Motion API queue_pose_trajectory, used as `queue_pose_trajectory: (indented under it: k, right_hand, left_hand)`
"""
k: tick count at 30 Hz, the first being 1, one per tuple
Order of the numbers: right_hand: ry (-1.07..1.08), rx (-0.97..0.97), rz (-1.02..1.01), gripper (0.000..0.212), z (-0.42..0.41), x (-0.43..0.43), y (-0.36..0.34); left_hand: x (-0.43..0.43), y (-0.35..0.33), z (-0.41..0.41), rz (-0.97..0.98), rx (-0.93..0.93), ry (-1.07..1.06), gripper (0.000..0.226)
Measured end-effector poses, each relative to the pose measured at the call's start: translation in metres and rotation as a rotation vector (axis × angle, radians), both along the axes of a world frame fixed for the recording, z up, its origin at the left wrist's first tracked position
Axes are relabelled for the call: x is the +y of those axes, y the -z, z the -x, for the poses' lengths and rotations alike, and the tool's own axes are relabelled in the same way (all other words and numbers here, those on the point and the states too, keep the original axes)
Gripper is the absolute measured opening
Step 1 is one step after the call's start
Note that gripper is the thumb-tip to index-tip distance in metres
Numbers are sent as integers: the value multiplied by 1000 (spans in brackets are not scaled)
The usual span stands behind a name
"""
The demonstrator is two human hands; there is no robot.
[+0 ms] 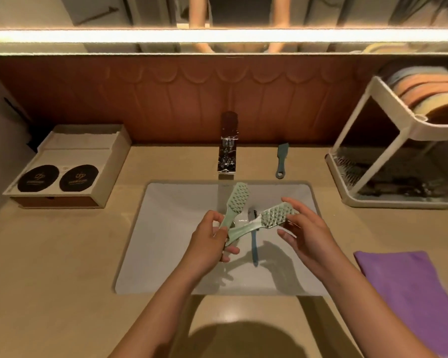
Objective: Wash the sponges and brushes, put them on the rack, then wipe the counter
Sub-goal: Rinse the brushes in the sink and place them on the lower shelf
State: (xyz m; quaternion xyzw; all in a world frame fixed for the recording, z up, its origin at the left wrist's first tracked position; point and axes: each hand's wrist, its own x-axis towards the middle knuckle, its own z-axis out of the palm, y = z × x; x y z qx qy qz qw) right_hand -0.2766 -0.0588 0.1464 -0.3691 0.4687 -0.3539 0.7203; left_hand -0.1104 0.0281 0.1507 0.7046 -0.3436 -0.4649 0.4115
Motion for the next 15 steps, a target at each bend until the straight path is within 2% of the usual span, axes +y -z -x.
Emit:
queue_pose_trajectory:
  k: [5,8,12,15]
  right_hand:
    - [113,-75,-54,39,35,-8,-2]
    - [199,-198,-126,40,52,-15,-2]
    - [375,-386,-239,19,60,-18,-2]
    - [371,-334,-256,17,54,-15,0]
  left_hand:
    - [-19,-4,30,22,-49,59,11]
    - [-28,-7,48,57,-32,67,8]
    - [-40,-7,67,98,12,-3,8]
    - [-46,-3,84,109,40,-90,8]
